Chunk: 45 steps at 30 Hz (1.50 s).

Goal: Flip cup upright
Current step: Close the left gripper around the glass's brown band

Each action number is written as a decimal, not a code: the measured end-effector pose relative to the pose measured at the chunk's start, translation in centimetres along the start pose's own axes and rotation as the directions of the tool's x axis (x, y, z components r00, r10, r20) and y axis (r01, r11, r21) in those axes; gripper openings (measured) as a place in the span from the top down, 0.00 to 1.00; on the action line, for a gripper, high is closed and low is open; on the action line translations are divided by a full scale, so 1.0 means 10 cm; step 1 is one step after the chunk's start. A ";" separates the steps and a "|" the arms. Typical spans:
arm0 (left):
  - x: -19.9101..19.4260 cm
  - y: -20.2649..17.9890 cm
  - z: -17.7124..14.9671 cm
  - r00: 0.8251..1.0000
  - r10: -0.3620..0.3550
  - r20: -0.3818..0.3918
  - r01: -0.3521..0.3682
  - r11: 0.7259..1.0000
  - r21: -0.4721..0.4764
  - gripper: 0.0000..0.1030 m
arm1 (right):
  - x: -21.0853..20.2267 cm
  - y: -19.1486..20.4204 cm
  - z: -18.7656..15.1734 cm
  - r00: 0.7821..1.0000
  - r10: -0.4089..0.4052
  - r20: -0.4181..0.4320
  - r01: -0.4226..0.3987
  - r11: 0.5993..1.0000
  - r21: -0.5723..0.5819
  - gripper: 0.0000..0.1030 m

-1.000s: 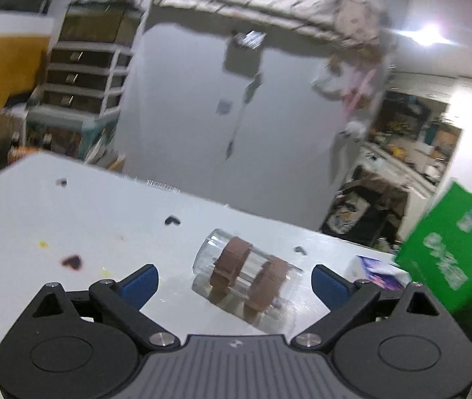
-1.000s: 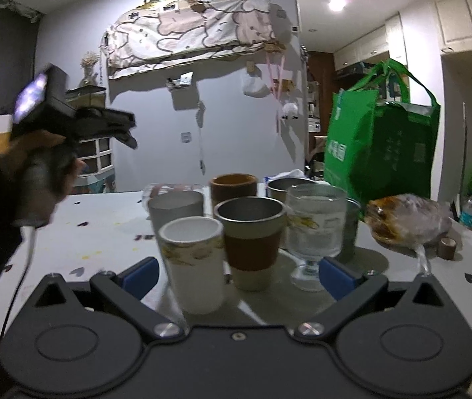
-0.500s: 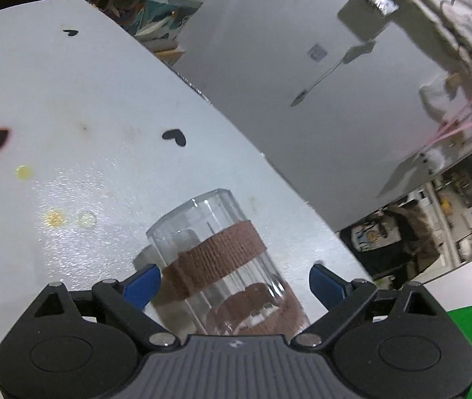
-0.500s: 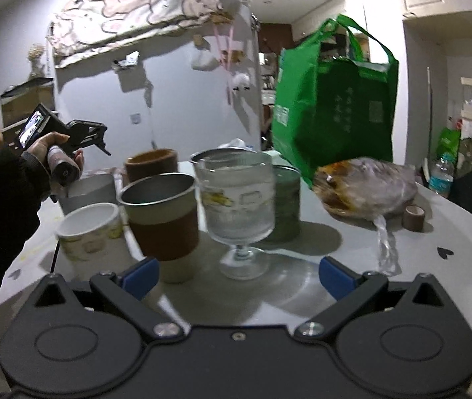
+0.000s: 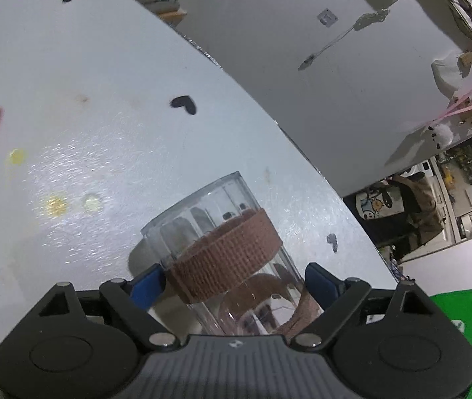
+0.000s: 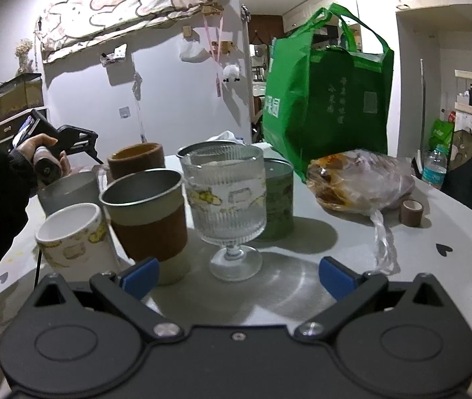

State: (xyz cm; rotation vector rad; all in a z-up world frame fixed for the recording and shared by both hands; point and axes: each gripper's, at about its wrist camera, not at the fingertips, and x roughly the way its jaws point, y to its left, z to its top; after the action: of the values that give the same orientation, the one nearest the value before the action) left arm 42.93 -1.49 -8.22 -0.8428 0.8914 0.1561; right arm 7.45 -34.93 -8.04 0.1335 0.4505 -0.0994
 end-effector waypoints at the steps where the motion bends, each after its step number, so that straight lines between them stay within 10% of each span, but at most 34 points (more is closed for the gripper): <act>1: -0.02 0.02 0.01 1.000 0.002 -0.003 -0.002 1.000 -0.006 0.13 | -0.01 0.02 0.00 1.000 0.005 0.003 -0.005 1.000 -0.003 0.00; 22: 0.05 0.11 0.02 1.000 -0.002 -0.026 0.003 1.000 0.008 0.13 | -0.05 0.07 -0.01 1.000 0.003 0.004 -0.003 1.000 -0.013 0.00; 45: -1.53 1.52 -0.83 0.986 -0.033 -0.162 0.065 0.978 0.200 0.14 | -0.37 0.62 -0.01 0.979 0.187 0.080 -0.182 0.981 -0.066 0.00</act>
State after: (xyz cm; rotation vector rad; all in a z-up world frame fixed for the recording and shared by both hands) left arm 21.12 6.16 -8.54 -0.6906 1.0155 -0.0466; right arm 4.90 -28.57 -5.88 0.1126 0.3526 0.0903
